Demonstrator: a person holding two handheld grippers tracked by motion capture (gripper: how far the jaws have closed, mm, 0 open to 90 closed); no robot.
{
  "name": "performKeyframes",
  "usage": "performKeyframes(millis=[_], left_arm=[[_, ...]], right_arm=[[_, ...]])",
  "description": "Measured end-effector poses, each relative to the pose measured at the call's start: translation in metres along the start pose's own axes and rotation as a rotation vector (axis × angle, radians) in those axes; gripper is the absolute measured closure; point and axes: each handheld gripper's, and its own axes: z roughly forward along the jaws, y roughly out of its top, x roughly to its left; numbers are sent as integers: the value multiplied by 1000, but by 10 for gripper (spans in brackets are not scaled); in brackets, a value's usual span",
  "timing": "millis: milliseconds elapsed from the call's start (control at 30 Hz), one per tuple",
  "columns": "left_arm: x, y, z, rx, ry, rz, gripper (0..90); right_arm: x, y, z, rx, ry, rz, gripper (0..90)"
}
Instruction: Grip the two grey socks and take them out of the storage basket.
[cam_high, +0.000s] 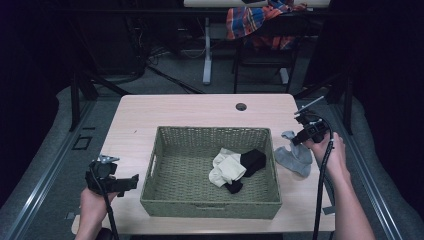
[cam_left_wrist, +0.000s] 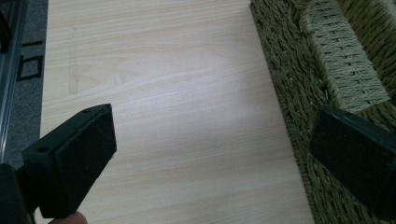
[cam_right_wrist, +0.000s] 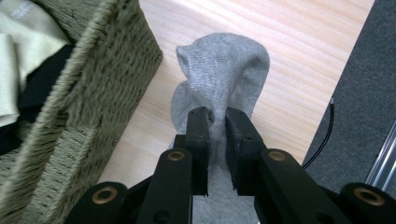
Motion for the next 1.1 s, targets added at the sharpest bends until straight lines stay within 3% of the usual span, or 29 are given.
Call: performKeyframes(millis=[133,267,367,400,533,867,1067,1100], left_arm=[[0,0,0,0,0,0,10],[0,0,0,-2,1,0,10],[0,0,0,0,0,1,10],[0,0,0,1,0,-1,10],[0,0,0,2,-2,1,10],[0,0,1,1,-2,1,10],[0,0,0,1,-2,-1,10],[0,0,0,1,-3,0,10]], right_arm=[[-1,-1,8,-1,-5,15,806],[-4,-2,20,46,-15,3,806],[-3,-3,29,41,-17,23,805],[-4,-3,37,70,-20,13,805],[-4,-4,51,82,-17,20,802],[-10,-8,70,110,-14,43,785],[-11,-10,79,105,7,69,731],[-13,-9,78,124,13,58,701]])
